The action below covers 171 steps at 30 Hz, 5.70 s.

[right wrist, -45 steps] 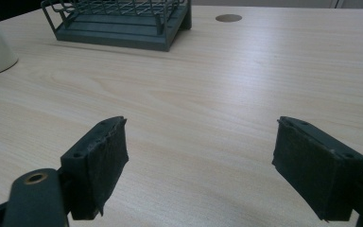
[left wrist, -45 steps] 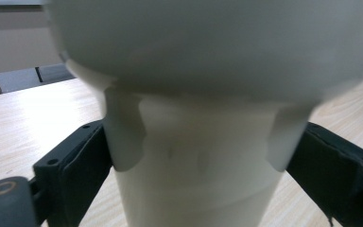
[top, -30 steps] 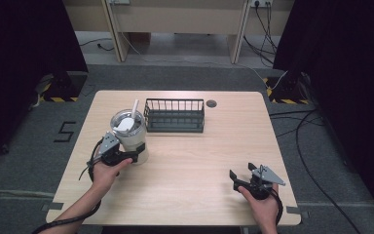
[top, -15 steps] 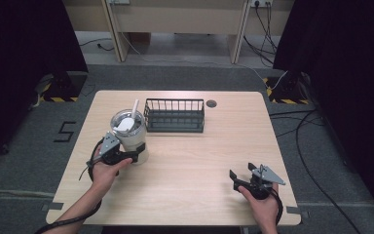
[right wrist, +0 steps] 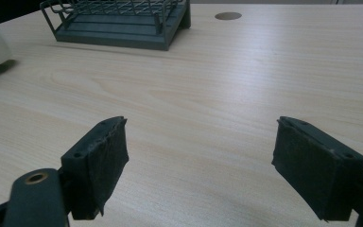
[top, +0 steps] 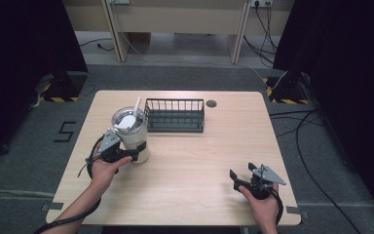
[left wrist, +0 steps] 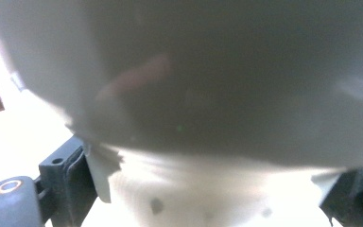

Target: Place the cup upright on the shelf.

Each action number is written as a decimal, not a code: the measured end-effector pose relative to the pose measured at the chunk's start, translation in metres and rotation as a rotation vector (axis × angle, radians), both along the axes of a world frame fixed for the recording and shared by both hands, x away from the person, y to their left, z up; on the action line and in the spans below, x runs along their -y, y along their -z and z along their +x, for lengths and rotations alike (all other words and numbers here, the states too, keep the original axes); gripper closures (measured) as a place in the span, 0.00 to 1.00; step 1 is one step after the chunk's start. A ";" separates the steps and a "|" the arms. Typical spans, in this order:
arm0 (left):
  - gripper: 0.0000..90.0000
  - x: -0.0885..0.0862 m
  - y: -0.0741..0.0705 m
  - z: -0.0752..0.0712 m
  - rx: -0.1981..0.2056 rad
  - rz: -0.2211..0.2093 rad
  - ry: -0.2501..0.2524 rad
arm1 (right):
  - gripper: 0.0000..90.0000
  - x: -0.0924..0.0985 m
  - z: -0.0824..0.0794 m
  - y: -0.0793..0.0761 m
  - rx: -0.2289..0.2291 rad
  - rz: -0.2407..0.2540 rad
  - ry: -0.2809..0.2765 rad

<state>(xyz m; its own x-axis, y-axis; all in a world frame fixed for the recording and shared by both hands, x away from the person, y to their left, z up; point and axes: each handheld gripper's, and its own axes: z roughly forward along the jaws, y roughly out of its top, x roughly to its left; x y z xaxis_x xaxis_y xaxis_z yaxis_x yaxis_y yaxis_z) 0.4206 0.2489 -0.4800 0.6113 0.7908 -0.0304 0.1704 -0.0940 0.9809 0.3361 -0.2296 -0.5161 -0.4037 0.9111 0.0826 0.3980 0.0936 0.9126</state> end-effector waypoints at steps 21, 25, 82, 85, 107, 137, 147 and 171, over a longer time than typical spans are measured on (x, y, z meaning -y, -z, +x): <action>0.11 0.011 -0.026 0.012 0.019 0.003 0.009 | 0.21 0.000 0.000 0.000 -0.001 0.006 0.007; 0.11 0.014 -0.032 0.016 0.024 0.002 0.011 | 0.21 0.000 -0.001 0.000 -0.002 0.009 0.007; 0.11 0.046 -0.096 0.068 0.083 -0.034 0.023 | 0.21 0.001 -0.001 0.000 -0.004 0.018 0.006; 0.11 0.047 -0.099 0.069 0.085 -0.032 0.024 | 0.21 0.002 -0.001 0.000 -0.004 0.020 0.007; 0.11 0.063 -0.112 0.090 0.090 -0.031 0.027 | 0.21 0.002 -0.001 0.000 -0.001 0.019 0.003; 0.11 0.091 -0.113 0.124 0.070 -0.023 0.021 | 0.21 0.003 -0.002 0.000 0.002 0.018 0.001; 0.11 0.099 -0.109 0.133 0.055 -0.026 0.017 | 0.21 0.003 -0.002 0.000 0.006 0.019 -0.001; 0.11 0.113 -0.091 0.153 0.009 -0.006 -0.006 | 0.21 0.003 -0.002 0.000 0.004 0.021 -0.005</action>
